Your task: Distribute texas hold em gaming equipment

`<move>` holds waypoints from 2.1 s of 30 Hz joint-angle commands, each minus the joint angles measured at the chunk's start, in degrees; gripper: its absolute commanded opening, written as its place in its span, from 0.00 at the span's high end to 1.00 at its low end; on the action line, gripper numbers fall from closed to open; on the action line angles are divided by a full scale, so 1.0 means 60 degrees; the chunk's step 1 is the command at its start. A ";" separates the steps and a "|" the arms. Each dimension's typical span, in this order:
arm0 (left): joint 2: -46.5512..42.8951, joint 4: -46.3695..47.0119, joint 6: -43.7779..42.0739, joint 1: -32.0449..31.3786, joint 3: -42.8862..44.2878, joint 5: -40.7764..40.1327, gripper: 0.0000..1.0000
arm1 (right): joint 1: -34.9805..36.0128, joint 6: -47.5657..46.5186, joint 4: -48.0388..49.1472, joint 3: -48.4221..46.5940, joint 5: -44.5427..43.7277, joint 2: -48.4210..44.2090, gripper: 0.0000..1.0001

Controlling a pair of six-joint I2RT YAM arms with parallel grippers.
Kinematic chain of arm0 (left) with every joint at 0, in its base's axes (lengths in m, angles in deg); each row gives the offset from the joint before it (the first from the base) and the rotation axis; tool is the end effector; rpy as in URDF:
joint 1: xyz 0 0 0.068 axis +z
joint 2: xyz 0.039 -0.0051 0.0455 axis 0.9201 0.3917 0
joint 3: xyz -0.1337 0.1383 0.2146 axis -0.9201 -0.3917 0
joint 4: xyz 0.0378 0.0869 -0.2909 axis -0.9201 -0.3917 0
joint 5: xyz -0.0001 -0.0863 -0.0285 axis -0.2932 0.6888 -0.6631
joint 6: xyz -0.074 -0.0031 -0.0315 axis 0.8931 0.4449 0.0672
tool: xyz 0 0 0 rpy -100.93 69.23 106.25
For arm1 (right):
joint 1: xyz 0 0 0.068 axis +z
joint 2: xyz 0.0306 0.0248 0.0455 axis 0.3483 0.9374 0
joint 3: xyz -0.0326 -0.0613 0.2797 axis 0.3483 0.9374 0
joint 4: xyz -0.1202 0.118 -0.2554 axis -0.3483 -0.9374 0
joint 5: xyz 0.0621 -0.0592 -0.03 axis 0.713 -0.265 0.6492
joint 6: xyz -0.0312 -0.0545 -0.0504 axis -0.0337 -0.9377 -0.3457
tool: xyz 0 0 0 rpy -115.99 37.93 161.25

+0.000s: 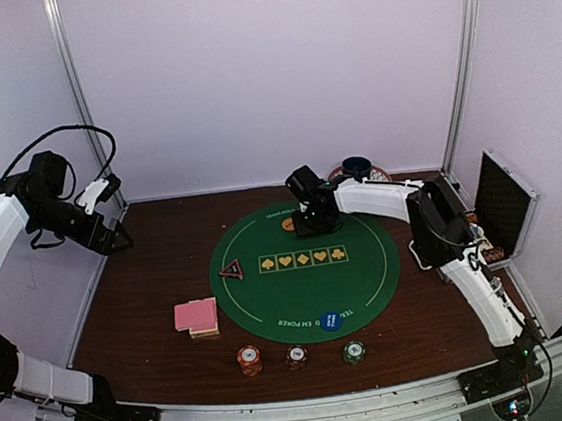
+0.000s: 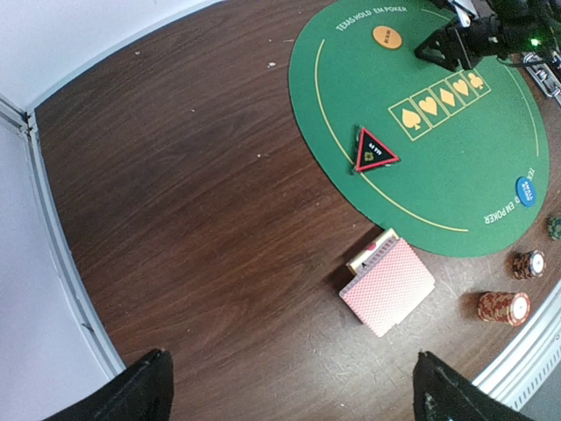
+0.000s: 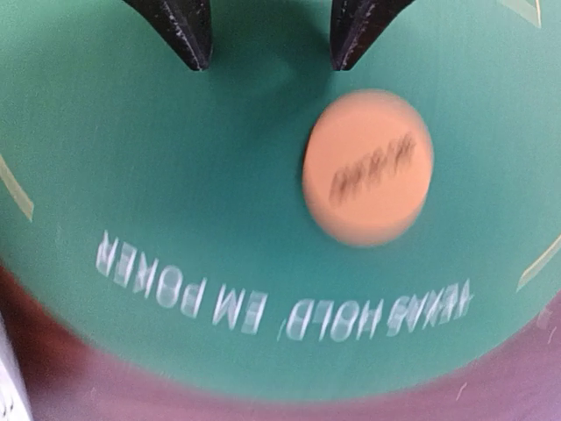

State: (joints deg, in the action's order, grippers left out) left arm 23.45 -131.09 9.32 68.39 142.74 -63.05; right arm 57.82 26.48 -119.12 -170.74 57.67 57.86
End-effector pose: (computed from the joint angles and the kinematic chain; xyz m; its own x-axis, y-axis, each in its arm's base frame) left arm 0.2955 -0.0184 0.3471 -0.7714 0.2768 -0.5729 0.4292 0.8911 -0.1473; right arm 0.5023 0.3765 0.1092 -0.8275 -0.1307 -0.5460 -0.2535 0.9548 0.1555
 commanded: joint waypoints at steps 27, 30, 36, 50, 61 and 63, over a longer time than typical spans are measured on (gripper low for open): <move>-0.0423 -0.0327 -0.0093 0.0058 -0.0033 0.0471 0.02 | 0.3176 -0.0886 0.0446 0.8554 0.1624 -0.5766 0.48; -0.0418 -0.0349 -0.0103 0.0054 -0.0024 0.0456 0.02 | 0.3195 -0.0902 0.0404 0.8753 0.1564 -0.5776 0.50; -0.0458 -0.0356 -0.0121 0.0056 -0.0071 0.0490 0.02 | 0.3210 -0.0967 0.0199 0.9213 0.1294 -0.5938 0.53; -0.0402 -0.0353 -0.0110 0.0062 -0.0012 0.0577 0.02 | 0.3210 -0.1208 -0.0472 0.9516 0.0636 -0.6703 0.54; -0.0356 -0.0351 -0.0085 0.0062 -0.0028 0.0431 0.02 | 0.3535 -0.1607 -0.1149 0.7305 0.1220 -0.7182 0.28; -0.0333 -0.0351 -0.0066 0.0058 -0.0029 0.0414 0.03 | 0.3836 -0.1893 -0.1324 0.6718 0.1352 -0.7138 0.19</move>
State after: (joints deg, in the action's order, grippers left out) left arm 21.81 -133.40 9.32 68.39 142.54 -60.62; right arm 77.84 17.92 -125.18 -123.90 64.12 17.93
